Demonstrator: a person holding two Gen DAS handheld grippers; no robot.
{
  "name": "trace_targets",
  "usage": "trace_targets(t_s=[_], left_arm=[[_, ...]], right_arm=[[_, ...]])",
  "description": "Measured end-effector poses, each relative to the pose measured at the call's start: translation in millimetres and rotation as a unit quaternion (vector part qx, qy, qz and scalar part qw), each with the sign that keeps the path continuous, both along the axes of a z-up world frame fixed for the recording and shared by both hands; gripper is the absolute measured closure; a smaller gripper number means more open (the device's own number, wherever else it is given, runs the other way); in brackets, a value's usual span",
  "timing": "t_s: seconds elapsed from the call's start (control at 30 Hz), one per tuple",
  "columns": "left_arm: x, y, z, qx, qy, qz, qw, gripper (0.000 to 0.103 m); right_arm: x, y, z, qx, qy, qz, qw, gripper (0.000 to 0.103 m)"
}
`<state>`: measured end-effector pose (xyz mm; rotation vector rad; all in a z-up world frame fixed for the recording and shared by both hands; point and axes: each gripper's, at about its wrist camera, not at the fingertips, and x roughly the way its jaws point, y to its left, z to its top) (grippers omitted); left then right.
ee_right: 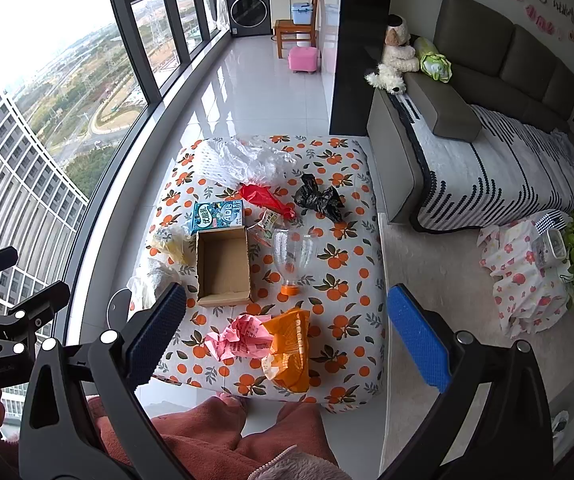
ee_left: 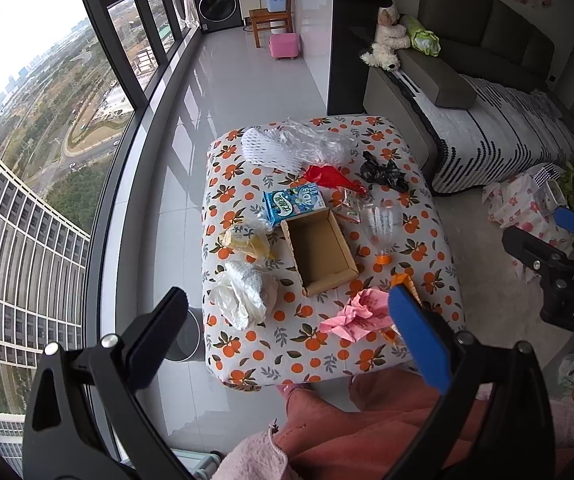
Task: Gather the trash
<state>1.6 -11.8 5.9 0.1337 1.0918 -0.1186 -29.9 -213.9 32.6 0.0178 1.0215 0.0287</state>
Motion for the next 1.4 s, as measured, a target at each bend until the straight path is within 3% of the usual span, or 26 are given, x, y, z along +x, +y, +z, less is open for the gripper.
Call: trace_targets(t_s=[1.4], left_arm=[[-0.8, 0.3, -0.6, -0.004, 0.0, -0.003, 1.0, 0.004]], right_arm=[[-0.2, -1.3, -1.8, 0.0, -0.001, -0.002, 1.0, 0.006]])
